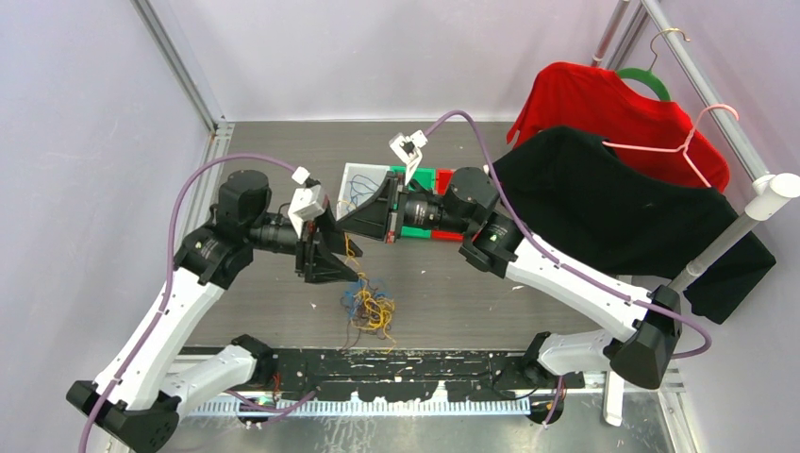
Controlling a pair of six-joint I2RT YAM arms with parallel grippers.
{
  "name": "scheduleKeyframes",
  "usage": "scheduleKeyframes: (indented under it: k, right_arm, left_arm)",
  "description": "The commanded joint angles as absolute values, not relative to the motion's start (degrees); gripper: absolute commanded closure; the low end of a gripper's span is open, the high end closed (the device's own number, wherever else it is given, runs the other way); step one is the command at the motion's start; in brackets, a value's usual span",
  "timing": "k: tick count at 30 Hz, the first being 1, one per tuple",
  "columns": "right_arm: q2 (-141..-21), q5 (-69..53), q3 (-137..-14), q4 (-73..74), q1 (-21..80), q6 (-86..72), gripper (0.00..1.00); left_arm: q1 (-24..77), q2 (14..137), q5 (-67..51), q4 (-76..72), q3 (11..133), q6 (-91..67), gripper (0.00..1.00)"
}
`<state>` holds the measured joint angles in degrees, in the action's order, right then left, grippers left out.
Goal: Untangle the cables
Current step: Untie the cable.
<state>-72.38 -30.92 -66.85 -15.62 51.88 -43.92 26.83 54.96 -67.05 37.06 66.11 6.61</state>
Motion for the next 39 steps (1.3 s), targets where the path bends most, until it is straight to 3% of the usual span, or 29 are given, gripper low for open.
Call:
scheduleKeyframes:
  k: [1,4,6,8,10,13,17,20,30,39]
  right_arm:
    - [-72.19,-28.91,-68.4,-18.37,51.58,-43.47,0.99]
    - [-72.12,-28.92,-68.17,-18.33,51.59,-43.26,0.99]
    - [-71.61,-28.69,-67.89,-18.08,51.59,-42.84,0.99]
    - [-71.03,-28.26,-67.28,-17.94,51.59,-42.29,0.99]
    - [-70.53,-27.67,-66.53,-17.86,51.59,-41.88,0.96]
    - [-69.34,-26.32,-64.56,-17.7,51.59,-41.53,0.82]
    - [-66.63,-23.9,-61.42,-16.48,51.59,-39.79,0.48]
    - [-61.79,-20.54,-56.34,-16.27,51.6,-37.18,0.37]
    - [-54.1,-12.72,-47.12,-9.47,51.66,-30.65,0.28]
    - [-52.52,-12.98,-41.43,-17.42,51.77,-30.46,0.28]
  left_arm:
    - [27.27,51.25,-63.28,24.99,63.28,-2.86,0.51]
    - [27.4,50.96,-61.19,25.51,63.06,-3.16,0.72]
    - [27.35,50.73,-58.29,27.09,63.06,-1.5,0.92]
    - [27.36,50.35,-55.7,27.35,62.87,-1.02,1.0]
    - [27.33,50.18,-54.27,26.18,62.86,-2.2,1.0]
    - [27.33,50.48,-53.01,24.34,63.72,-5.16,1.0]
    - [27.32,50.89,-51.93,23.45,64.64,-7.53,1.0]
    - [27.35,50.95,-50.59,23.79,66.0,-7.26,1.0]
    - [27.26,52.92,-48.57,25.47,73.48,-3.48,1.0]
    - [27.29,55.13,-47.14,28.58,82.16,0.68,1.0]
